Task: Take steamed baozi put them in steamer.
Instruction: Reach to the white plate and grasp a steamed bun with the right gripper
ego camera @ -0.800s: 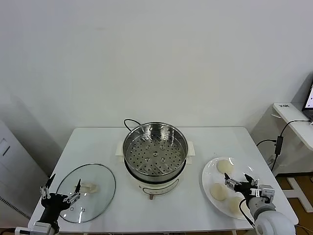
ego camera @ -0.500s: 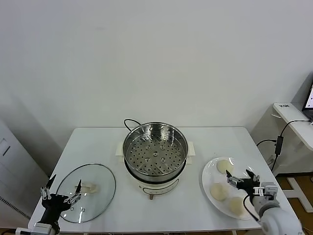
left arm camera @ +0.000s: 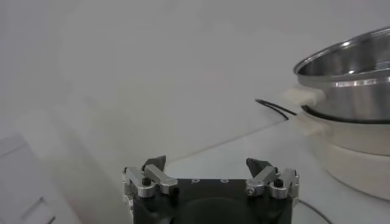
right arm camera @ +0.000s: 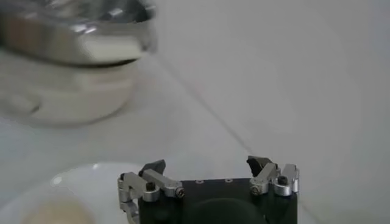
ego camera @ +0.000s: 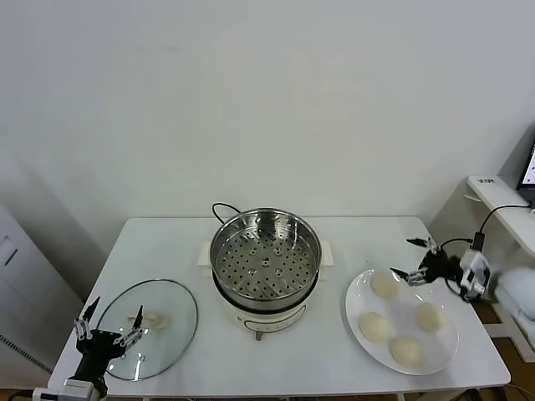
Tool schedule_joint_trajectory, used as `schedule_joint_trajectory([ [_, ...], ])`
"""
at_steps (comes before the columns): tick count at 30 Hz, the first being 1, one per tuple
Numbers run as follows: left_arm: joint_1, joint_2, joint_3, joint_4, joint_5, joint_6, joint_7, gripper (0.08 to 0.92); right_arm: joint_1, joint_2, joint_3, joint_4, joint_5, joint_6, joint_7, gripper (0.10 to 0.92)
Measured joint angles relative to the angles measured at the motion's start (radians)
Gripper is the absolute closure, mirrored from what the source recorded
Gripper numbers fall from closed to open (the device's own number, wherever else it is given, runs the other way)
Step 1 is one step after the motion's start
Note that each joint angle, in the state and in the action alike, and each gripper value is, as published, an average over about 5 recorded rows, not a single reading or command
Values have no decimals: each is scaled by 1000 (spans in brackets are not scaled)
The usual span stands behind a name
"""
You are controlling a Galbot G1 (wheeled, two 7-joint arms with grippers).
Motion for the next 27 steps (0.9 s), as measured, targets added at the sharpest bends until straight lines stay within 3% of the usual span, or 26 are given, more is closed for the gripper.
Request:
schedule_joint_trajectory([
  [11, -19, 19, -6, 5, -5, -2, -11, 177, 388, 32, -445, -156, -176, 9, -186, 203],
  [27, -16, 33, -10, -14, -8, 1, -14, 177, 489, 175, -651, -274, -288, 19, -140, 203],
])
